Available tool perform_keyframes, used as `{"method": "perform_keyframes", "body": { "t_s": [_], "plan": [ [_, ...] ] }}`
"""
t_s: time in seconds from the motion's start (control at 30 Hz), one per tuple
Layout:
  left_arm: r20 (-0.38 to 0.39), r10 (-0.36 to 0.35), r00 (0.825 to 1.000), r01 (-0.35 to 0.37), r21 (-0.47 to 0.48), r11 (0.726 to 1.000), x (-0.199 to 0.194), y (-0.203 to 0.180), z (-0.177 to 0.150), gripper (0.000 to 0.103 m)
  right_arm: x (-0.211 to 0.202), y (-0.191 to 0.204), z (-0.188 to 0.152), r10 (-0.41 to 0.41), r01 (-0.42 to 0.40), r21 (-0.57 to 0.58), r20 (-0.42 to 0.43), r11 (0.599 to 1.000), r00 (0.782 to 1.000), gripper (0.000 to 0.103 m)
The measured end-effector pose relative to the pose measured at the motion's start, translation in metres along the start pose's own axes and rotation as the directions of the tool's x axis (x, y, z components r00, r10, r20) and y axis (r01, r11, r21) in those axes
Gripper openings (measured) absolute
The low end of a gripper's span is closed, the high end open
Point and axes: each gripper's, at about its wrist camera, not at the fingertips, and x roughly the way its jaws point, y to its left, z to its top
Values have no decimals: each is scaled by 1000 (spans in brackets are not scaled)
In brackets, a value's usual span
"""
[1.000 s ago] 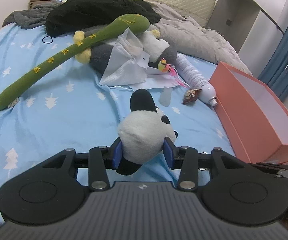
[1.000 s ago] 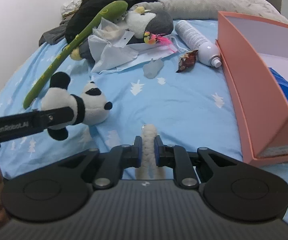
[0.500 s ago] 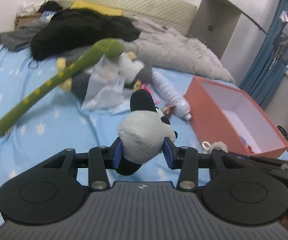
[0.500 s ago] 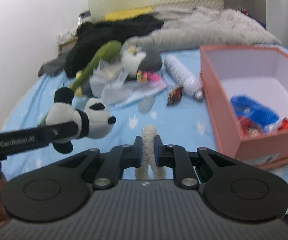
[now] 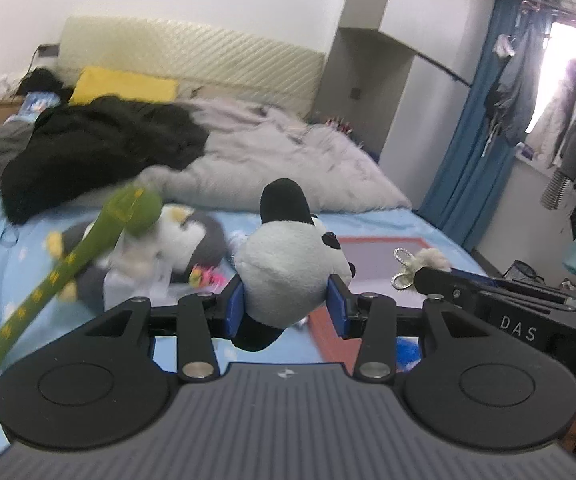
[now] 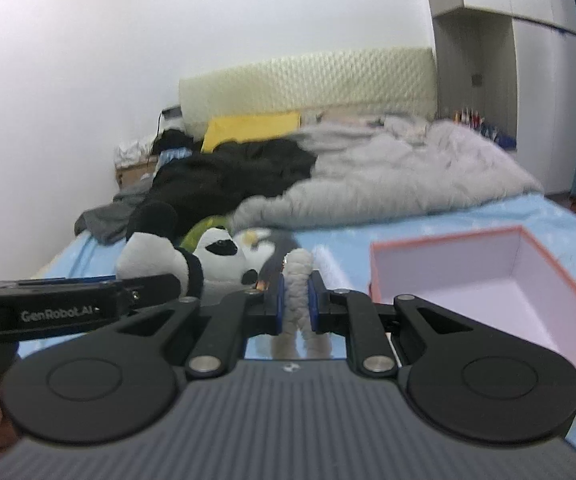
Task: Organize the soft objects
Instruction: 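Carry the keychain toward the pink box while the left gripper carries the panda plush, then open the right gripper over the pink box while the left gripper releases the panda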
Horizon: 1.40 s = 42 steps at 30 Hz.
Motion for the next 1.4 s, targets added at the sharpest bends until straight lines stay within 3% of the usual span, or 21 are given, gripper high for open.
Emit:
{"method": "perform_keyframes", "body": {
  "t_s": [0.3, 0.53, 0.63, 0.83, 0.9, 1.0, 1.1, 1.33, 1.4],
  "plan": [
    [6, -88, 996, 88, 38, 995, 34, -40, 47, 49, -1, -45, 42, -84, 86, -20, 65, 996, 994, 16],
    [-64, -151, 986, 155, 51, 987, 96, -79, 68, 49, 19, -95, 56, -143, 143, 19, -37, 989, 989, 16],
    [-161, -188, 969, 193, 18, 981, 134, -94, 74, 49, 34, -117, 54, -169, 173, 27, -114, 984, 979, 16],
    [-259, -178, 949, 199, 58, 978, 195, -129, 74, 49, 54, -157, 39, -198, 218, 67, -232, 974, 952, 16],
    [-303, -166, 938, 185, 36, 982, 215, -135, 70, 49, 63, -170, 32, -217, 242, 59, -273, 969, 937, 16],
    [-348, -150, 925, 190, 85, 978, 242, -146, 61, 49, 75, -192, 17, -243, 279, 67, -330, 958, 912, 16],
    [-403, -125, 907, 177, 95, 980, 268, -147, 52, 49, 85, -210, 0, -214, 272, 99, -393, 957, 894, 16],
    [-506, -110, 856, 185, 101, 977, 297, -145, 16, 49, 91, -230, -34, -189, 278, 125, -473, 952, 861, 17],
    [-518, -110, 848, 188, 100, 977, 299, -146, 11, 49, 91, -231, -37, -196, 284, 118, -478, 951, 856, 17]
  ]
}}
